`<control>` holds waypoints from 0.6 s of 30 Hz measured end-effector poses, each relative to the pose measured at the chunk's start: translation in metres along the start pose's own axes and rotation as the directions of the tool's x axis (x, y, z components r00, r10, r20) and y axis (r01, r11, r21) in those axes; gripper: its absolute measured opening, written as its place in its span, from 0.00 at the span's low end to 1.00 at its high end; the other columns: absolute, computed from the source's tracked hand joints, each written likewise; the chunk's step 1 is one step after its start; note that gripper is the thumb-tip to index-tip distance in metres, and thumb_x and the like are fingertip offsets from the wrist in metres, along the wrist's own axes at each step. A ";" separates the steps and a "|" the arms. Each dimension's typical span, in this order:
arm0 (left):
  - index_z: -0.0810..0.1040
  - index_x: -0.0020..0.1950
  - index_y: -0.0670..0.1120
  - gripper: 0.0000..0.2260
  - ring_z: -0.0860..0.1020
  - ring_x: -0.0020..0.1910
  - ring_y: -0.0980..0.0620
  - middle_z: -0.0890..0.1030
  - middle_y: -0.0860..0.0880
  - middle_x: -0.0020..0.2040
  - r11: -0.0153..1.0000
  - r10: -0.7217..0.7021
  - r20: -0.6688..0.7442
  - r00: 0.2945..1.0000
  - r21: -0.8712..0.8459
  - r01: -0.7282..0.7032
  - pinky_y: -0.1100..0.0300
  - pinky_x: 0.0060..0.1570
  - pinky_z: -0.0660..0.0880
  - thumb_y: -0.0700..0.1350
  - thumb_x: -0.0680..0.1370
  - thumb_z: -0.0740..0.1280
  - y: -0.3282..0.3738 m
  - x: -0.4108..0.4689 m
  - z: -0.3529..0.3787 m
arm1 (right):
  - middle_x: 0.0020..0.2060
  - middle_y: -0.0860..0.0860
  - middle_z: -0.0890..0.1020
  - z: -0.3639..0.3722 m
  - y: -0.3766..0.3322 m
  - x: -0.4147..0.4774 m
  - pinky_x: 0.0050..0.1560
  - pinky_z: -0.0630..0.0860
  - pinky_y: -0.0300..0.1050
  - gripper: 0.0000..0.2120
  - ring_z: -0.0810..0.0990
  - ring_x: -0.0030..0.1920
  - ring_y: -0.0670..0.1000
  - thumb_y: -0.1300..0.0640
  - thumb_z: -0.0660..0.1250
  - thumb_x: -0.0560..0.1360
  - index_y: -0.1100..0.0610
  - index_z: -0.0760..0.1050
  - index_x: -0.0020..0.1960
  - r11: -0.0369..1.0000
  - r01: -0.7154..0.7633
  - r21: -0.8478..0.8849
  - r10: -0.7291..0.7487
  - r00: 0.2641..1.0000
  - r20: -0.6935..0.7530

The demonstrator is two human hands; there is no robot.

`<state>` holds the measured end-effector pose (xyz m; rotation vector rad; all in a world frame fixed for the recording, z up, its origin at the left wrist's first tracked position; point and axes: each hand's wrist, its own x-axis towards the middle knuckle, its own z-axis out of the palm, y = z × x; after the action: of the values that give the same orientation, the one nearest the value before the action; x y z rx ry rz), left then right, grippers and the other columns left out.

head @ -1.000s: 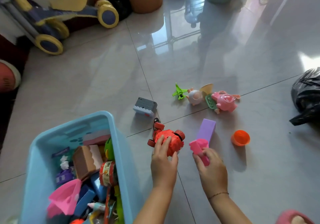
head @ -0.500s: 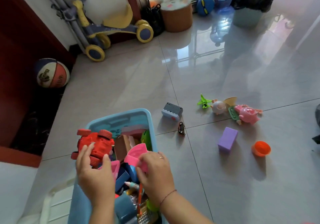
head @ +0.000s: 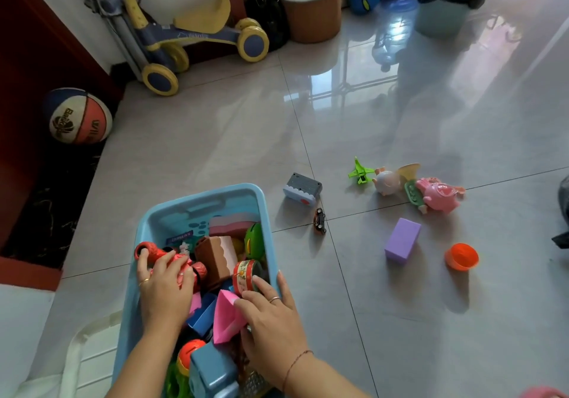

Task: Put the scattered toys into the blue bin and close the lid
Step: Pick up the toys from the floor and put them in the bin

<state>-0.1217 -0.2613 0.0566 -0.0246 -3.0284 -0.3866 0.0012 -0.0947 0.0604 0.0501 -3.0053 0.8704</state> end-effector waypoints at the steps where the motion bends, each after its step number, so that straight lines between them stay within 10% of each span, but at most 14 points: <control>1: 0.80 0.60 0.45 0.13 0.53 0.75 0.44 0.76 0.45 0.65 1.000 0.006 -0.016 1.000 -0.010 -0.007 0.42 0.69 0.60 0.43 0.76 0.66 -0.002 -0.001 0.000 | 0.50 0.40 0.81 0.000 0.001 0.000 0.67 0.53 0.57 0.19 0.77 0.62 0.48 0.46 0.56 0.68 0.43 0.74 0.57 1.000 0.006 0.006 -0.006 1.000 0.000; 6: 0.77 0.64 0.42 0.16 0.53 0.75 0.43 0.75 0.43 0.66 0.990 -0.023 0.006 1.000 0.137 0.022 0.42 0.73 0.53 0.44 0.77 0.64 -0.002 -0.004 0.007 | 0.68 0.44 0.70 -0.004 0.014 -0.008 0.75 0.52 0.54 0.19 0.64 0.71 0.46 0.49 0.59 0.73 0.46 0.68 0.64 0.957 0.027 0.289 -0.003 0.997 -0.082; 10: 0.66 0.72 0.45 0.26 0.51 0.76 0.42 0.64 0.42 0.74 0.978 -0.196 -0.055 0.979 0.055 0.199 0.36 0.72 0.44 0.56 0.77 0.54 0.039 0.003 -0.004 | 0.69 0.49 0.69 -0.021 0.088 -0.025 0.68 0.60 0.49 0.21 0.67 0.67 0.51 0.47 0.61 0.70 0.48 0.69 0.63 0.925 -0.210 0.316 0.311 0.898 -0.312; 14: 0.64 0.73 0.44 0.30 0.56 0.74 0.40 0.63 0.41 0.74 0.972 0.138 -0.236 0.962 -0.153 -0.177 0.42 0.72 0.44 0.58 0.75 0.54 0.156 -0.007 0.007 | 0.66 0.60 0.70 -0.047 0.206 -0.046 0.63 0.68 0.59 0.27 0.71 0.64 0.63 0.47 0.66 0.67 0.55 0.71 0.64 0.759 -0.594 0.267 0.649 0.655 -0.387; 18: 0.61 0.74 0.47 0.29 0.59 0.74 0.44 0.62 0.44 0.75 0.856 0.456 0.040 0.889 -0.294 -0.425 0.48 0.74 0.52 0.59 0.76 0.53 0.271 -0.051 0.072 | 0.72 0.60 0.62 -0.075 0.290 -0.066 0.69 0.60 0.60 0.34 0.63 0.69 0.64 0.54 0.74 0.67 0.53 0.65 0.70 0.538 -0.805 0.249 0.834 0.468 -0.291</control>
<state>-0.0697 0.0184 0.0505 -0.7698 -2.9095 -0.7773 0.0575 0.1920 -0.0322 -1.5155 -2.4826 0.8526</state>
